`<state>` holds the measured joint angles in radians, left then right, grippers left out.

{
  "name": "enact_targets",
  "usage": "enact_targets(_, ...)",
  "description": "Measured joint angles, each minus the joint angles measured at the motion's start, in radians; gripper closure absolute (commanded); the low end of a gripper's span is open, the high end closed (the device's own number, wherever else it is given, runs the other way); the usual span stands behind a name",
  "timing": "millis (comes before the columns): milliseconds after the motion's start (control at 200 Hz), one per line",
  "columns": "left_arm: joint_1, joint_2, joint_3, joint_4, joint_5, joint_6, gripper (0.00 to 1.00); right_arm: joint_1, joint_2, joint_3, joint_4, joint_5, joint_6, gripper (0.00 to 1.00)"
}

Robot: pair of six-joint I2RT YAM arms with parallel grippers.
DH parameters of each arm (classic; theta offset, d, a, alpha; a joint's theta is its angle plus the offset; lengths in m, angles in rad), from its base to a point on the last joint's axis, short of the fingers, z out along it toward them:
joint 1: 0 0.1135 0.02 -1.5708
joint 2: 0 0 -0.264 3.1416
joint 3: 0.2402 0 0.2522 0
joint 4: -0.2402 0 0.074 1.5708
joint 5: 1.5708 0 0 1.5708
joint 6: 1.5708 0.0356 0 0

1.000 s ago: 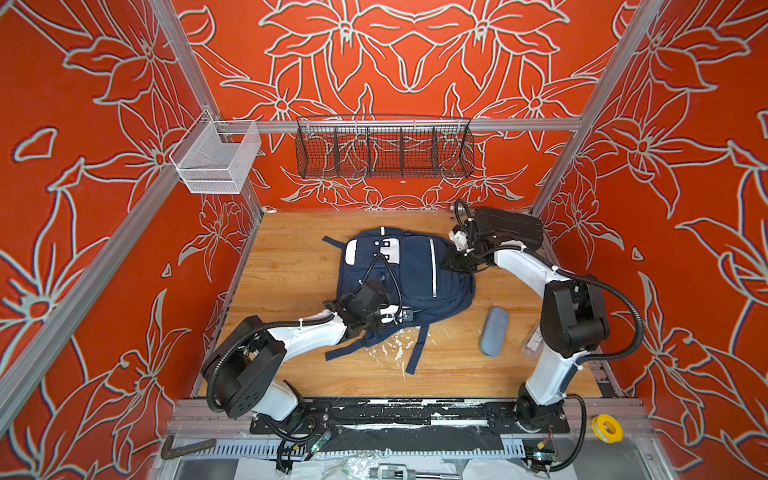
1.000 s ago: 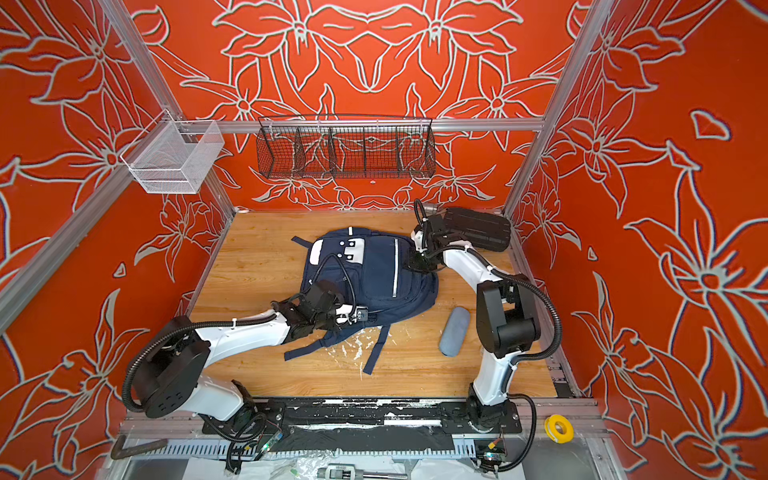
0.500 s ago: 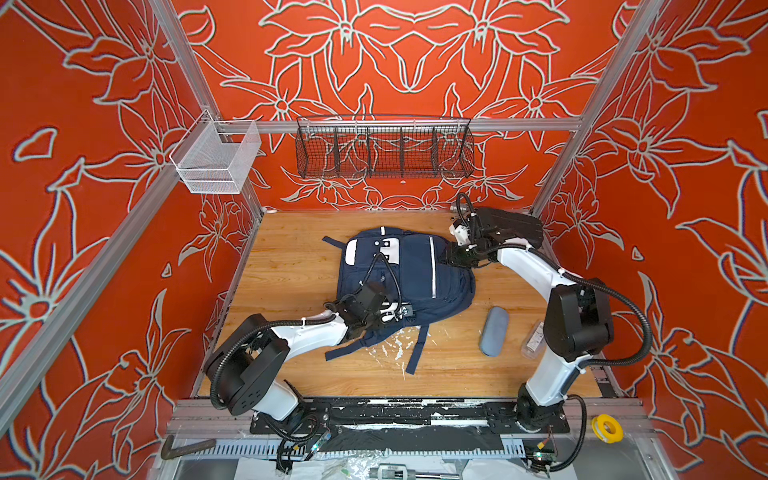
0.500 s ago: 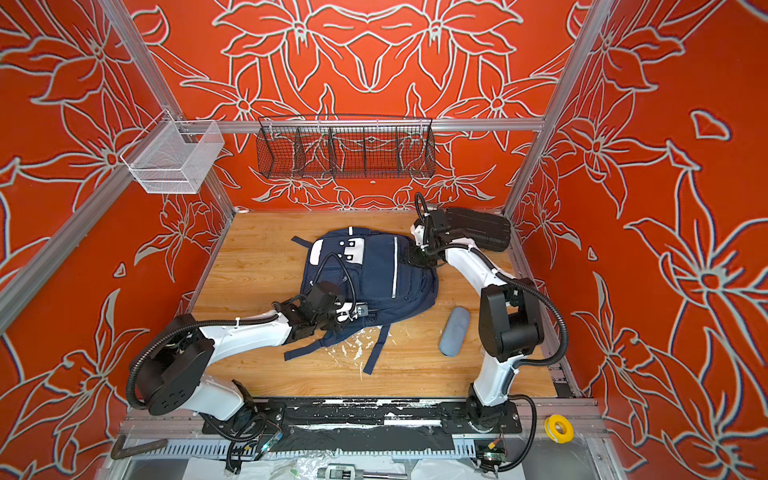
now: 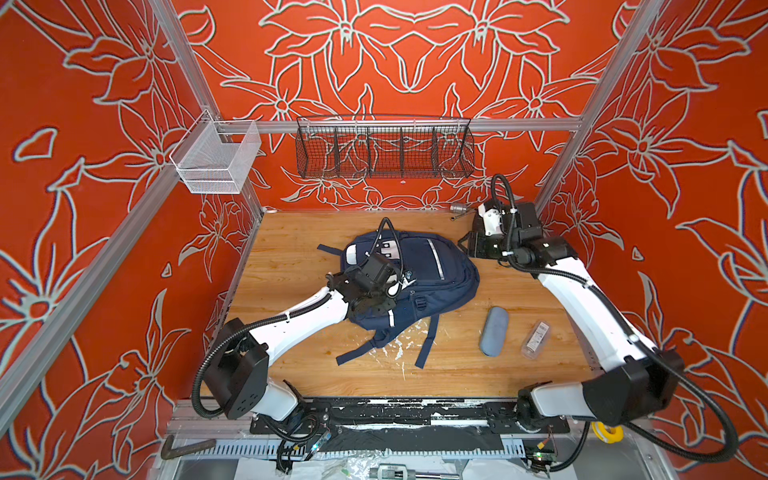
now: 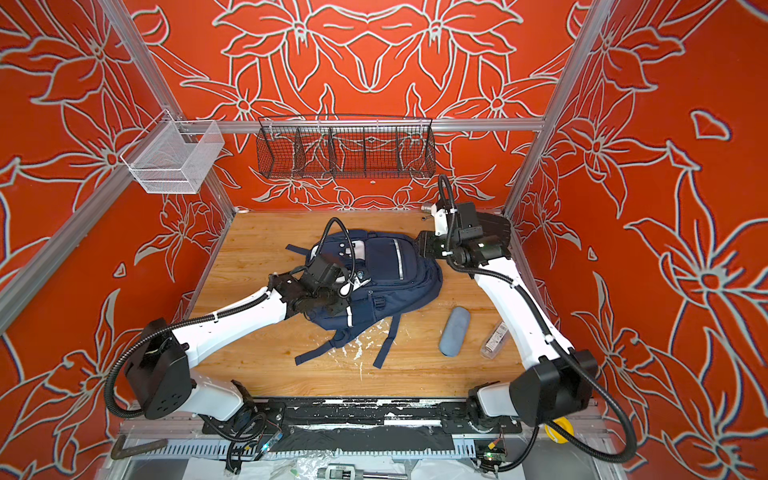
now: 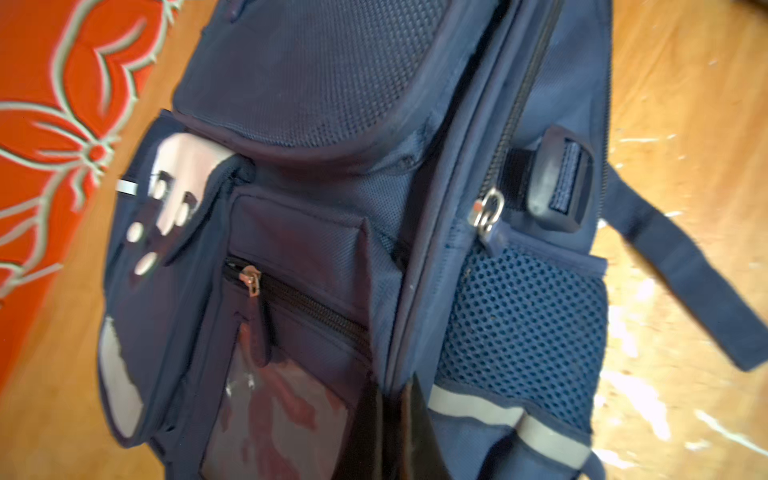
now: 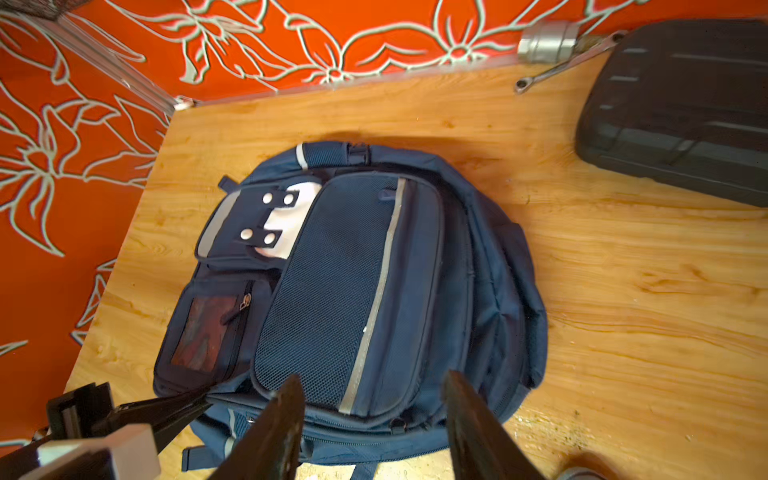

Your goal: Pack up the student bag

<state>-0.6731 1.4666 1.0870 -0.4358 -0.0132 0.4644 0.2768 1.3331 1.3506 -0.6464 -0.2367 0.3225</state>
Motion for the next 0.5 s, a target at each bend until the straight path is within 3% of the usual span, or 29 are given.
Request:
enact_targets(155,0.012,0.0,0.024,-0.058,0.087,-0.084,1.0,0.121,-0.121,-0.232,0.095,0.023,0.014,0.5)
enact_targets(315,0.023,0.001,0.045,-0.092,0.155,-0.128,1.0,0.245,-0.272,-0.556,0.301,0.029,0.002,0.57)
enact_targets(500,0.039,0.001,0.059,-0.114,0.216,-0.152,1.0,0.377,-0.309,-0.678,0.502,0.072,-0.068,0.61)
